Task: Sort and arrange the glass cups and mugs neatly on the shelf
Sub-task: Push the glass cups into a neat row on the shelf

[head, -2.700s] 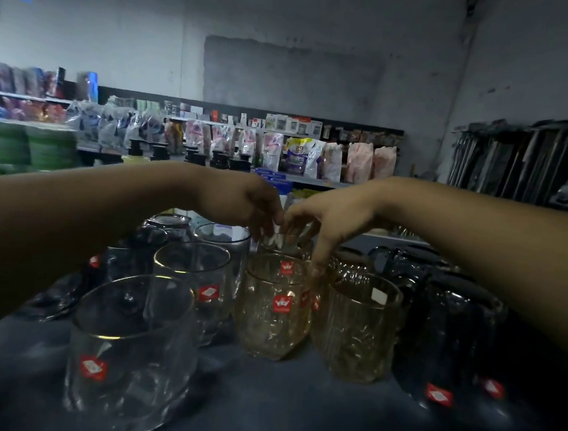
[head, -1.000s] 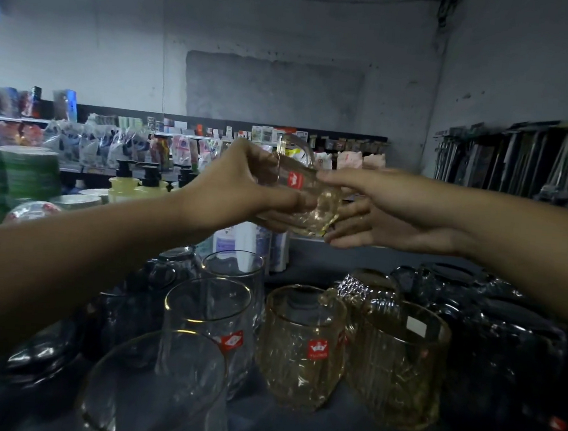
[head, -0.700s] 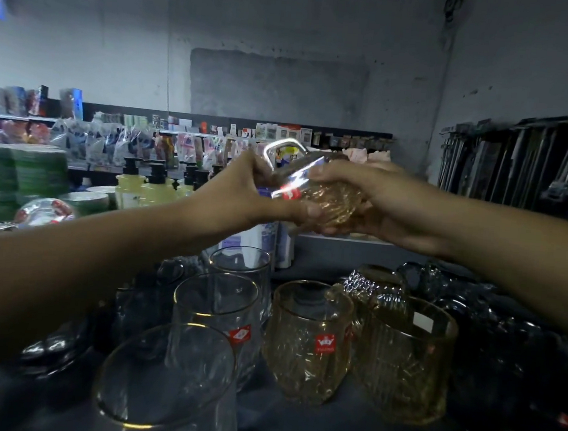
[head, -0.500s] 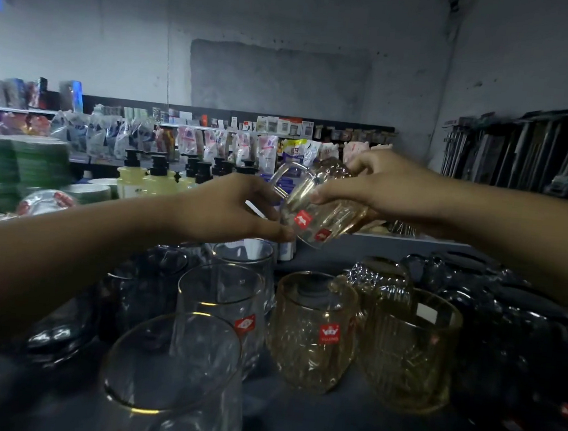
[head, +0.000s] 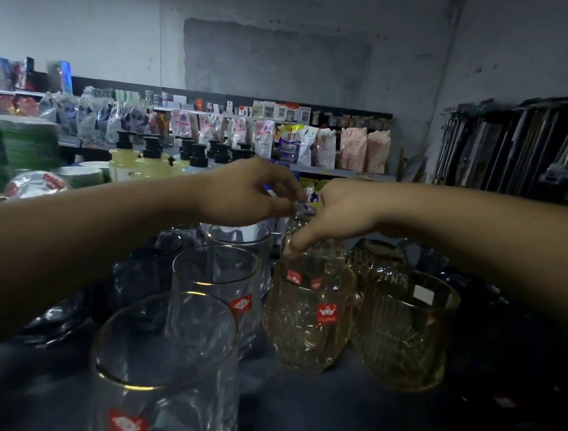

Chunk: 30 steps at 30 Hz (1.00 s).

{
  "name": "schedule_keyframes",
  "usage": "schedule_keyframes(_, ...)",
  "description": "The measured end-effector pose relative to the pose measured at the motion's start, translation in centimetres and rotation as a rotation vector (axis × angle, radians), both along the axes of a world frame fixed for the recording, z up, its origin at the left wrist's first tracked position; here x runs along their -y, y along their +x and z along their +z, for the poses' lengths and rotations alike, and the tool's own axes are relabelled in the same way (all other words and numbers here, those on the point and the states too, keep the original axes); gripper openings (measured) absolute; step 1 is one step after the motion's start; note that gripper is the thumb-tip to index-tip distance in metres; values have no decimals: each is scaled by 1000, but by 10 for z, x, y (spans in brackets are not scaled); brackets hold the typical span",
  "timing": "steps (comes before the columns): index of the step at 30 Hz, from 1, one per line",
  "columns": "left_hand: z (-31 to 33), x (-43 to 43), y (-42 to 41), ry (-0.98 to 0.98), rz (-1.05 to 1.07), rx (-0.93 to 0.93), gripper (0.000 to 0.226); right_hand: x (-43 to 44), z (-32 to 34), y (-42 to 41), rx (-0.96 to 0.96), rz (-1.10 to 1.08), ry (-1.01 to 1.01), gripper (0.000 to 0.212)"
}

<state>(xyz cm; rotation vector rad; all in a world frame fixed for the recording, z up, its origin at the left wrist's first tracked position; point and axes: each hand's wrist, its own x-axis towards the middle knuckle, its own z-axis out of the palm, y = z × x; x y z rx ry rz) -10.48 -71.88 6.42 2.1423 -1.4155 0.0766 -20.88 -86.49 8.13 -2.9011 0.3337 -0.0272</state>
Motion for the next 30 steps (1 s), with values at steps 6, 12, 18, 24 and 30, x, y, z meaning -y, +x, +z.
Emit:
schedule_keyframes(6,-6,12,-1,152,-152,49,16,-3,-6,-1,-65,62,7,39)
schedule_keyframes(12,-1,9,1,199,-201,26,15,7,4,-11,-165,150,31,38)
schedule_keyframes(18,8,4,-1,290,-258,-10,27,54,27,-46,-148,192,26,32)
schedule_keyframes(24,7,6,0,294,-285,-39,33,73,22,-61,-208,167,7,40)
schedule_keyframes(30,8,5,-1,289,-291,-28,35,65,14,-62,-90,190,-87,44)
